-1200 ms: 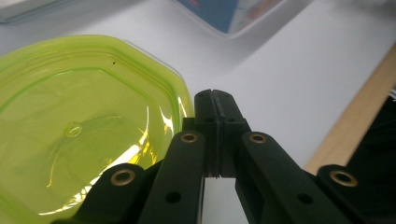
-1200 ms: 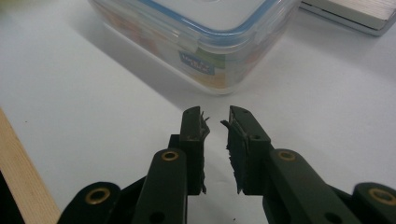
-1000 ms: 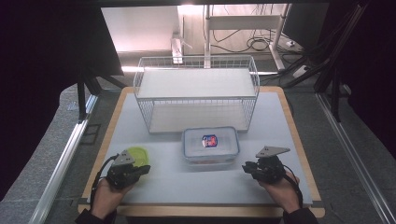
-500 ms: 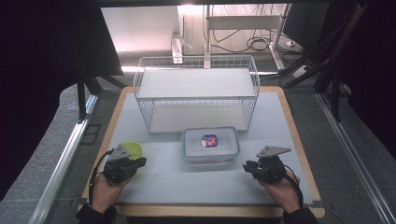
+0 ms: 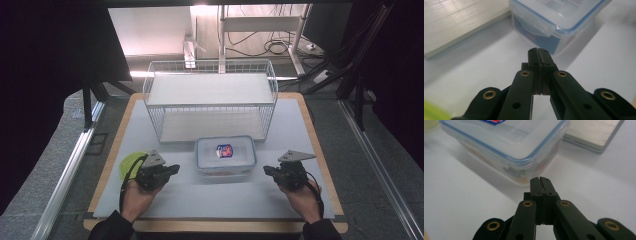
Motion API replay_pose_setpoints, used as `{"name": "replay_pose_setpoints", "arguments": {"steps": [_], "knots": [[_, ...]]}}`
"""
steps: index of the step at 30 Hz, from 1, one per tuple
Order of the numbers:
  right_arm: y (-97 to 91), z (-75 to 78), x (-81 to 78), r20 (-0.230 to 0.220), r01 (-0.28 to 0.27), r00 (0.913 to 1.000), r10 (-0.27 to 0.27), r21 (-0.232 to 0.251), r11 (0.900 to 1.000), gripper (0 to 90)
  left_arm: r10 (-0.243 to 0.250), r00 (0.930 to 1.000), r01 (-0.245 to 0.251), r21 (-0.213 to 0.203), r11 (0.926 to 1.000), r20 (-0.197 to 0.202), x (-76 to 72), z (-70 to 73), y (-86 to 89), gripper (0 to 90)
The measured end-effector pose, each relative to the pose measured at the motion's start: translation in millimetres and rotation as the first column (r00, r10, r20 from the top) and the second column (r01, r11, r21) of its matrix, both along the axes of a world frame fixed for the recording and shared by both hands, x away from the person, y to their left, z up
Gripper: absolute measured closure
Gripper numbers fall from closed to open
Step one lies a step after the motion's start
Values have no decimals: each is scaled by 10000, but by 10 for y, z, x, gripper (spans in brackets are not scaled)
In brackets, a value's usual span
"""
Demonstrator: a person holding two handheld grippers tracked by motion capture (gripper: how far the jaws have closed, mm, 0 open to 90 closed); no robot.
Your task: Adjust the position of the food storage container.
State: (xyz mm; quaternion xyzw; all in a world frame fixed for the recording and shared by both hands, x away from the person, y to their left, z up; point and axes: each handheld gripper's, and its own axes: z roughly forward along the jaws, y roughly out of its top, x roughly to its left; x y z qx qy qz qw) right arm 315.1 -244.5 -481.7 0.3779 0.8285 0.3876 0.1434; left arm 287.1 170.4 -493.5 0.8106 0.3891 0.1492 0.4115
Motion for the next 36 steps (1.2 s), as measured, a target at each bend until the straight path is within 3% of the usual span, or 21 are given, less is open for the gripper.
{"name": "replay_pose_setpoints", "arguments": {"steps": [7,12,18,20,25,28,31,36], "knots": [[68,6,194,324,-127,9994,137,-333,9994,900,411,9989,-400,454,9982,-239,261,-75,-232,898],[143,-53,398,175,-110,9998,120,-602,9981,900,582,9977,-556,723,9958,-344,398,-138,-372,897],[190,-79,585,136,-97,9999,103,-448,9990,900,888,9959,-873,716,9936,-175,511,-172,-407,897],[225,-95,626,150,-93,9998,102,-597,9982,900,966,9952,-954,608,9936,-171,547,-182,-403,897],[265,-139,647,-177,-218,9996,203,-884,9958,900,1133,9926,-1111,503,9925,-447,620,-260,-437,898],[304,-148,622,-81,-213,9998,205,-1159,9930,900,1192,9915,-1170,425,9922,-525,606,-245,-441,900],[287,-150,617,-229,-207,9996,186,-989,9949,900,1182,9905,-1166,265,9928,-697,593,-249,-435,900],[288,-139,555,-204,-231,9996,209,-1144,9932,900,1140,9916,-1104,601,9921,-614,534,-229,-468,900]]}}
